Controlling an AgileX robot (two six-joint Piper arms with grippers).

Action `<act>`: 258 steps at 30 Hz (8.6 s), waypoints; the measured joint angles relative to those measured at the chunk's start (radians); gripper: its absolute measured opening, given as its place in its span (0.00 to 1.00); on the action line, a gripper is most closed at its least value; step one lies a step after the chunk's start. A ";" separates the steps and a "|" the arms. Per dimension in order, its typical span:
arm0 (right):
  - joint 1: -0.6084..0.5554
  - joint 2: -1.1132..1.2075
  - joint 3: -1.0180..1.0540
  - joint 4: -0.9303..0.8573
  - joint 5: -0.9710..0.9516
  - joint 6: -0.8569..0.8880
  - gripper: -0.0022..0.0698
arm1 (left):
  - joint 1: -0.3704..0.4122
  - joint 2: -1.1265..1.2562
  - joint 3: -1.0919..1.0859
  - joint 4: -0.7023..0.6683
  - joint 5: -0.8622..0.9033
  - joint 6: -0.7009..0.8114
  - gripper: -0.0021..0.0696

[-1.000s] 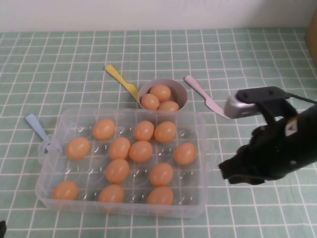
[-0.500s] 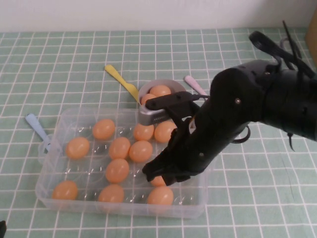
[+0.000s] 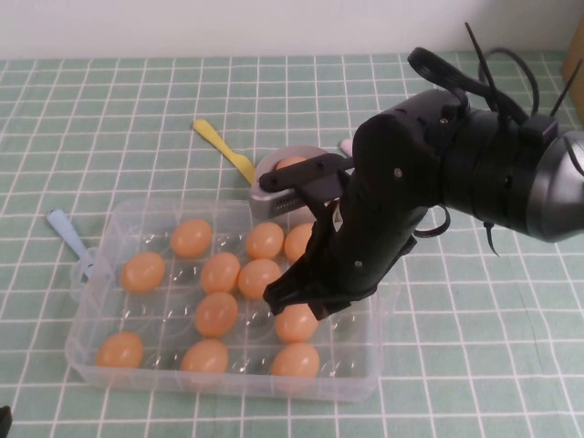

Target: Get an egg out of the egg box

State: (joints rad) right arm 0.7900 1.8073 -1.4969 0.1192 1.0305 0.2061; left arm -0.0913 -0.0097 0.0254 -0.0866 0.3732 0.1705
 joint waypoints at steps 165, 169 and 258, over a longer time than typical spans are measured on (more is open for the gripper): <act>-0.323 0.379 -0.291 0.376 -0.558 -0.598 0.55 | 0.000 0.000 0.000 0.000 0.000 0.000 0.02; -0.323 0.393 -0.293 0.374 -0.535 -0.598 0.55 | 0.000 0.000 0.000 0.000 0.000 0.000 0.02; -0.780 -1.509 1.363 0.284 -0.889 -0.569 0.01 | 0.000 0.000 0.000 0.000 0.000 0.000 0.02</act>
State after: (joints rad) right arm 0.0096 0.2987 -0.1344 0.4028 0.1419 -0.3629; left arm -0.0913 -0.0097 0.0254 -0.0866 0.3732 0.1705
